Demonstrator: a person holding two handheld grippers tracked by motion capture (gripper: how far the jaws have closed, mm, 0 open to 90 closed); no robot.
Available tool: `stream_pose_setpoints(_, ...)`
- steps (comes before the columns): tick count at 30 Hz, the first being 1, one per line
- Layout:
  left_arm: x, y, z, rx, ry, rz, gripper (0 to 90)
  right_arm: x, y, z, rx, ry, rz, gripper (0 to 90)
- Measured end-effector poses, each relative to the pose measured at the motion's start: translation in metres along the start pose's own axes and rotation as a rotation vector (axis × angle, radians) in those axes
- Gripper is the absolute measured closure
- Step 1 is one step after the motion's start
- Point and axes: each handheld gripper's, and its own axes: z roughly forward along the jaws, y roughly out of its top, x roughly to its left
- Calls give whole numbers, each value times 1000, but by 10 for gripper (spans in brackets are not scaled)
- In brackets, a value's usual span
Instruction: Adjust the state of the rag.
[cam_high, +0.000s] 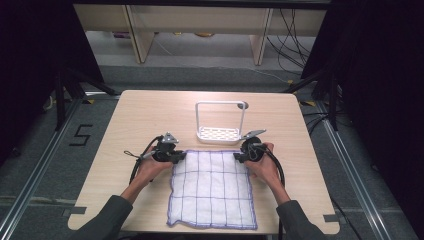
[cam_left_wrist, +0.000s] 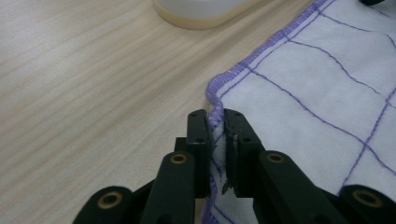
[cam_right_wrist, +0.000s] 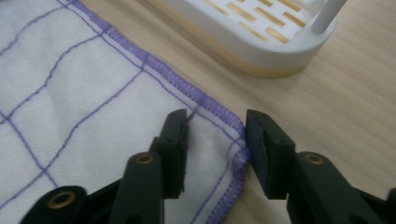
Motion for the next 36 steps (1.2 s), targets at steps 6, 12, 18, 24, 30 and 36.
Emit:
stream_pose_setpoints(6,0,-1,0,-12,8,0,850,-3,-3,1,-37,42,6,841)
stream_pose_setpoints(12,3,-1,-5,-30,-13,-28,852,-2,0,-9,-84,68,2,861)
stream_pose_setpoints(18,3,1,-10,-48,-21,-23,856,0,4,-20,-135,70,-18,863)
stream_pose_setpoints(24,2,9,-18,-81,-14,-10,857,3,9,-33,-145,91,1,863)
stream_pose_setpoints(30,2,14,-27,-115,-5,-7,856,1,13,-39,-196,77,-32,863)
stream_pose_setpoints(36,-2,18,-33,-153,-14,-19,855,2,18,-52,-207,77,-53,863)
